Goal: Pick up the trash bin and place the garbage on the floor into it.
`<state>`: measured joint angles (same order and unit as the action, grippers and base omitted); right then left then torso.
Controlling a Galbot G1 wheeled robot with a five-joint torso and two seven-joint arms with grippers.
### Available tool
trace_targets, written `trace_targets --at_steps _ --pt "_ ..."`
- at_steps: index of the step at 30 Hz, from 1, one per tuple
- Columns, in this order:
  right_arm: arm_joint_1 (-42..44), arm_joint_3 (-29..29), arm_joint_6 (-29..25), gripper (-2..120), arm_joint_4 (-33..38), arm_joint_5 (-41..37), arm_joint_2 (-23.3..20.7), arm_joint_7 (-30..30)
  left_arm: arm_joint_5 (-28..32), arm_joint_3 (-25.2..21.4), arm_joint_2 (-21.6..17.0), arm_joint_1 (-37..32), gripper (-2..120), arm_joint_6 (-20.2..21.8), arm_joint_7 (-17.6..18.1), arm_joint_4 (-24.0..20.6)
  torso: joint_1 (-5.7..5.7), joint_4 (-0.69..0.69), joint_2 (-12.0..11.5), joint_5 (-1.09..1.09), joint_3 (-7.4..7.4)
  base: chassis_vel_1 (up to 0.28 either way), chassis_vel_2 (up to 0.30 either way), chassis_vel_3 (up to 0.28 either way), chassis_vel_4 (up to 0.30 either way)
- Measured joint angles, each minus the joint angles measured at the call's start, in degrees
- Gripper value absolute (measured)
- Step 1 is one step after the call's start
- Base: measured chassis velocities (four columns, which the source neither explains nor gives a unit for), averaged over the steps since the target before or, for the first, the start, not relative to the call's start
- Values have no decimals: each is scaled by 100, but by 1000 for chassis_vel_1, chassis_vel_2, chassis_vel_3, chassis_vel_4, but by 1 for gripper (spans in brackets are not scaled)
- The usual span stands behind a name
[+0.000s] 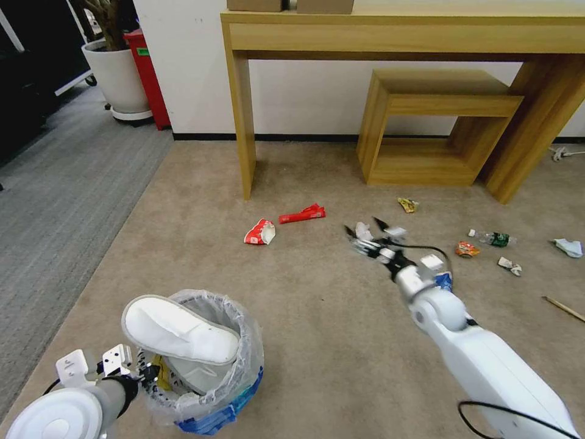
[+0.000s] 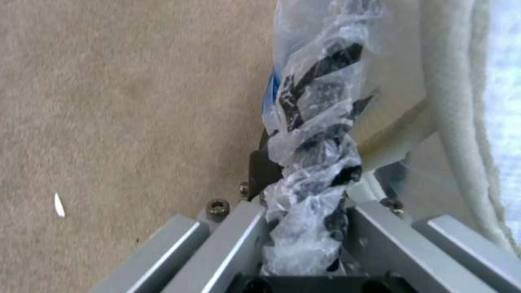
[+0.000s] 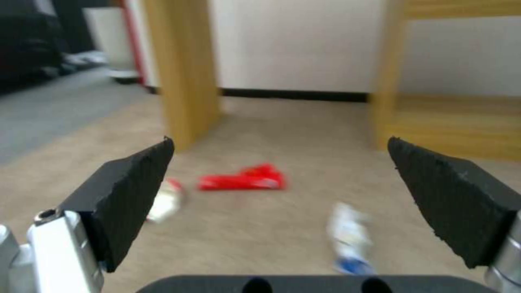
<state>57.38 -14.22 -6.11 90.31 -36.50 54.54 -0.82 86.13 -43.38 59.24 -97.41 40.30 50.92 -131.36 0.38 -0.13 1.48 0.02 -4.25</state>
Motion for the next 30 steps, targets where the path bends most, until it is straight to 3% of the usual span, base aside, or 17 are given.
trace_targets --at_steps 8,14,19,30 --pt "1143 -1176 -151 100 449 307 4 318 -326 4 -13 91 0 30 -297 43 0 0 0 -2 1 0 0 0 0" --pt "1833 -1720 -553 100 776 685 315 564 -1007 64 98 158 0 32 -853 155 0 0 0 -2 1 0 0 0 0" --pt "2086 -1771 -836 100 690 927 505 528 -1102 68 132 160 0 49 -922 200 0 1 0 -2 0 0 0 0 0" --pt "2317 -1735 -1721 100 294 1240 1190 252 -980 0 214 62 0 47 -669 98 0 0 0 -2 0 0 0 0 0"
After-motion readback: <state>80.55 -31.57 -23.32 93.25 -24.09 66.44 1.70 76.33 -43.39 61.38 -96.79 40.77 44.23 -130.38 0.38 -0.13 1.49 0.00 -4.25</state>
